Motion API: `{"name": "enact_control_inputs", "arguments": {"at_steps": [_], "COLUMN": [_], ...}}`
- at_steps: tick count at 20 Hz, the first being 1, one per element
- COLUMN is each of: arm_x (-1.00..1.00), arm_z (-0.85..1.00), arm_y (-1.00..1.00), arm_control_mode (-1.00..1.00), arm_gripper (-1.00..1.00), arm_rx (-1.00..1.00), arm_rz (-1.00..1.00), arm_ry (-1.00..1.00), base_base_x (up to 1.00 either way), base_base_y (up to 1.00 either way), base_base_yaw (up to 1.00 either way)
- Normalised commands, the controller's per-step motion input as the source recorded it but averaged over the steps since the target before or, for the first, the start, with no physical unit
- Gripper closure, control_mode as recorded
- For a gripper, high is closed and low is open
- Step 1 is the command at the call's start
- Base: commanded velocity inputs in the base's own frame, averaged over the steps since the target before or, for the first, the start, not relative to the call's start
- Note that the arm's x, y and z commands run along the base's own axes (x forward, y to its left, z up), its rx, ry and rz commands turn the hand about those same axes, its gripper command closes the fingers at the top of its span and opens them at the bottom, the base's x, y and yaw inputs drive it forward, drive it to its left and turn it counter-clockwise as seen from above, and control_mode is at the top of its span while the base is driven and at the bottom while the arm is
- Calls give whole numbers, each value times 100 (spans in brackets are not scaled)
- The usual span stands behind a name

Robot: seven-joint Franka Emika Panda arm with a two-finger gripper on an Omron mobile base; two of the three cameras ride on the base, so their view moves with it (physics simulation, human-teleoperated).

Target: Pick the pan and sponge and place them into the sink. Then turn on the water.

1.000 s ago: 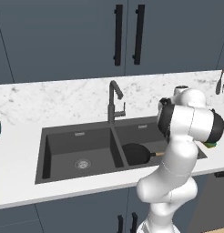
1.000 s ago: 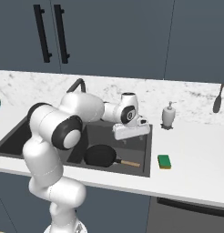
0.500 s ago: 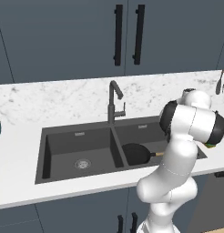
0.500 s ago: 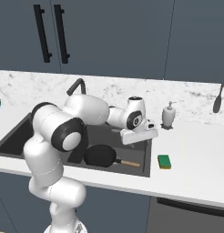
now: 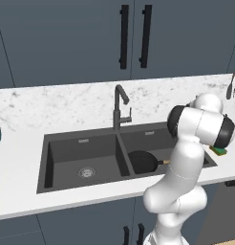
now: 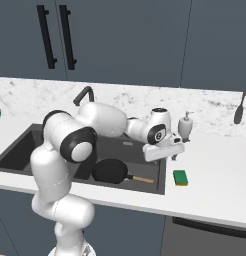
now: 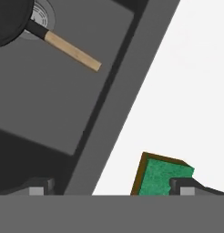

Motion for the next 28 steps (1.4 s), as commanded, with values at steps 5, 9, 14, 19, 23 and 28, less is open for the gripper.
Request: {"name": "enact_control_inputs", "arguments": {"at_steps": [5,9,14,19,23,28], "arm_x": [-11,-14,-16,-11,0,0], "arm_z": [5,0,0,-7,-16,-16], "arm_y": [-31,-29,-28,-10,-3,-3], "arm_control_mode": [-100,-100,-100,-100,-100,-100], "arm_gripper": [-100,-100,-100,-100,-100,-100], "arm_rx": [0,0,1,0,0,3], "arm_rz": [0,0,0,0,0,0], "arm_ry": [3,3,4,1,2,1], "base_base_x": [0,0,0,0,0,0], "base_base_y": [0,0,0,0,0,0], "base_base_yaw": [0,0,0,0,0,0]}}
